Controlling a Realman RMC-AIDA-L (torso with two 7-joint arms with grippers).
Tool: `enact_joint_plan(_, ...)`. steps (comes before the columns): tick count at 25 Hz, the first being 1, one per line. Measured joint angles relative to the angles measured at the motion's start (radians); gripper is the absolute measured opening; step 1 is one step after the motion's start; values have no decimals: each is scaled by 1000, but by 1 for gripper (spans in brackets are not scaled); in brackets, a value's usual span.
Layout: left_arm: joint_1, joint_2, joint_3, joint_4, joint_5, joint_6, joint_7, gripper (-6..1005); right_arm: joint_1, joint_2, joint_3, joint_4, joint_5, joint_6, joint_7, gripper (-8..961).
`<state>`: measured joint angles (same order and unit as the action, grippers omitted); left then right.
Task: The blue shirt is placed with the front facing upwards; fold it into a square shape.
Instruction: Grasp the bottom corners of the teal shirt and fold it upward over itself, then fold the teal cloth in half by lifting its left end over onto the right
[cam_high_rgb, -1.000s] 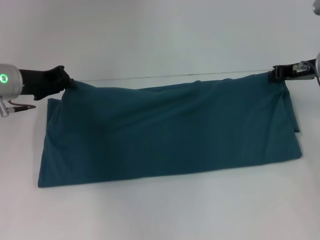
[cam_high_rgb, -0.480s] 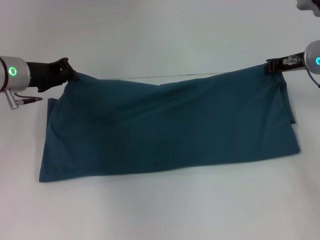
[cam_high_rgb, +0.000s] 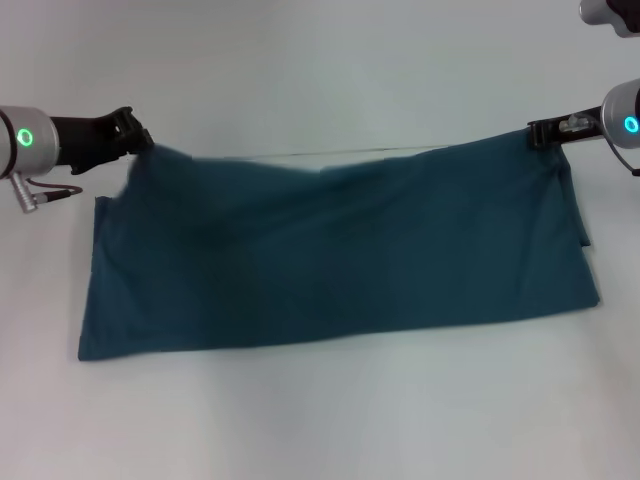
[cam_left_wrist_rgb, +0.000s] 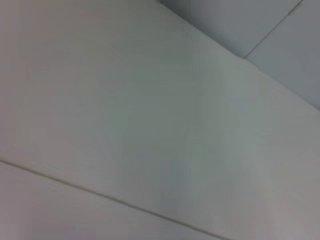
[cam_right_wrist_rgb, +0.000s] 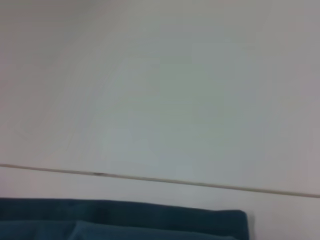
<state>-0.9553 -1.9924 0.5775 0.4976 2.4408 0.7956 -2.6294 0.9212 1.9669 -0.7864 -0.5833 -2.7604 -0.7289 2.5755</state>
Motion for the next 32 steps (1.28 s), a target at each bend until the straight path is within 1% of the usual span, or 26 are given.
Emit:
enact_joint_plan(2,4,-2,-4,2,0,-15,-14,119,1,-2,0,0,-3,10,1,236)
enact_joint_plan(7,27,-9,-9,16,-7,-25,-36,219,20,-13,-1,0,-32,27,18,243)
enact_joint_plan(11,43,-14,-10,33,-32,-27,-37,300,40,-26,-1,0,-37,12,18,249)
enact_joint_plan(12,46,-14,-10,36,-38,-27,-37,320,43,-28,-1,0,-39,7,18,296)
enact_joint_plan(16,49,-14,-10,37,-41,-22,-36,480,43,-34,3,0,-51,-14,21,486)
enact_joint_plan(18,49,-14,-10,38,-42,-19,-37,560,37,-42,9,-6,-44,-35,20,512)
enact_joint_plan(20,51,-14,-10,38,-43,-16,-36,593,31,-52,17,-14,-20,-64,14,539)
enact_joint_plan(22,57,-13,-10,39,-58,-2,-32,626,16,-66,26,-35,47,-121,-16,565)
enact_joint_plan(24,71,-10,-10,44,-100,27,-16,645,-12,-72,33,-76,145,-186,-61,673)
enact_joint_plan(25,84,-8,-10,53,-139,54,2,646,-32,-74,38,-101,202,-222,-83,693)
enact_joint_plan(27,111,-7,-10,76,-210,107,36,649,-82,-77,52,-152,322,-307,-124,732)
enact_joint_plan(28,137,-7,-10,99,-265,151,62,651,-107,-78,60,-175,385,-346,-142,752)
enact_joint_plan(32,227,-13,-10,163,-413,283,133,657,-246,-77,109,-237,654,-522,-235,831)
